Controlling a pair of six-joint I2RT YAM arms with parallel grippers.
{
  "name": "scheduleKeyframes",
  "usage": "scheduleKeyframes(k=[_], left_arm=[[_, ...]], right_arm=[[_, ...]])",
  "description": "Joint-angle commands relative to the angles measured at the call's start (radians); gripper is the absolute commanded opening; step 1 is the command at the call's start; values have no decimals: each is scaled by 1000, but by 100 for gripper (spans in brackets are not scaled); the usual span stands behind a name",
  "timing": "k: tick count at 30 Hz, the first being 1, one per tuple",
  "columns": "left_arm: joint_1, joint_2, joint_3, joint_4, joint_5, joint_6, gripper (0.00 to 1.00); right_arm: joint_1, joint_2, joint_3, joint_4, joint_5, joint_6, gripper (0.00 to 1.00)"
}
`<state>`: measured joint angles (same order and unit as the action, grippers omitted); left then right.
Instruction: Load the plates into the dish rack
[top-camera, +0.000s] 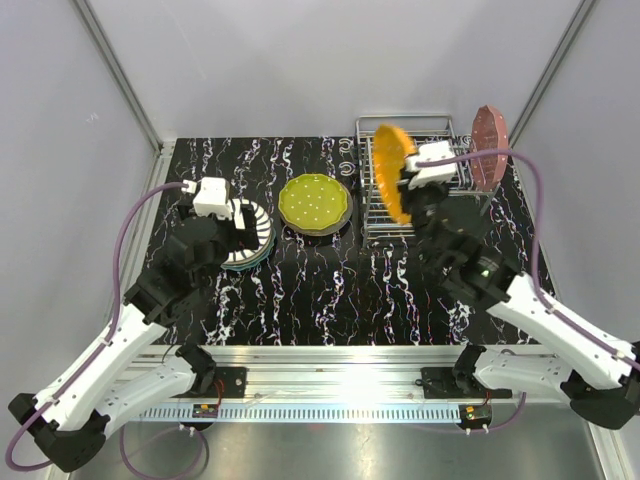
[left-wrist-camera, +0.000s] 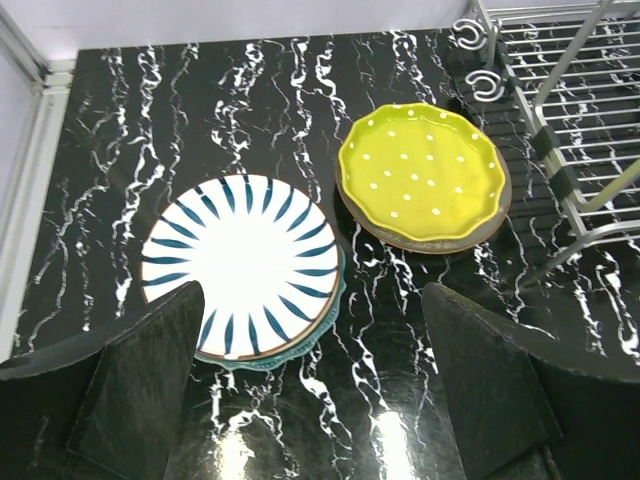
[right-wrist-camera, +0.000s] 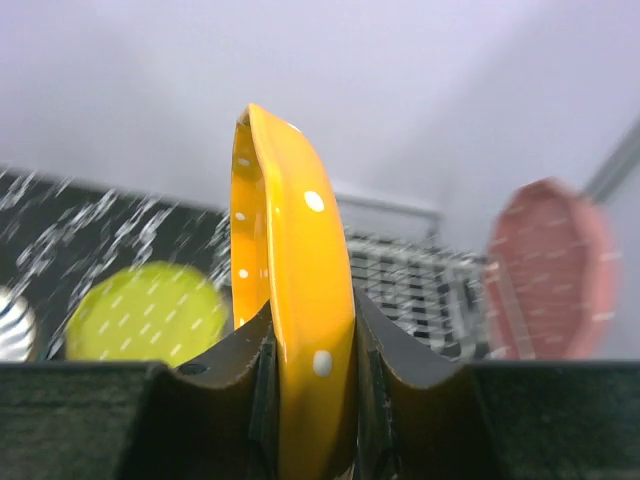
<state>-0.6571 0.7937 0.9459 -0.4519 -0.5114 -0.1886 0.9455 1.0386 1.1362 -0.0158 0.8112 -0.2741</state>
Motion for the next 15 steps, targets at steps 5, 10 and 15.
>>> scheduleKeyframes(k=[5,10,15], left_arm=[[1,-36,-9,85,-56,41,94],[-1,-40,-7,84,-36,38,94],[-7,-40,-9,82,-26,40,95]], right_arm=[[-154,-46,191,178,102,-278,0],[-257,-15,234,182,89,-363,0],[-352,17,267,93,17,-327,0]])
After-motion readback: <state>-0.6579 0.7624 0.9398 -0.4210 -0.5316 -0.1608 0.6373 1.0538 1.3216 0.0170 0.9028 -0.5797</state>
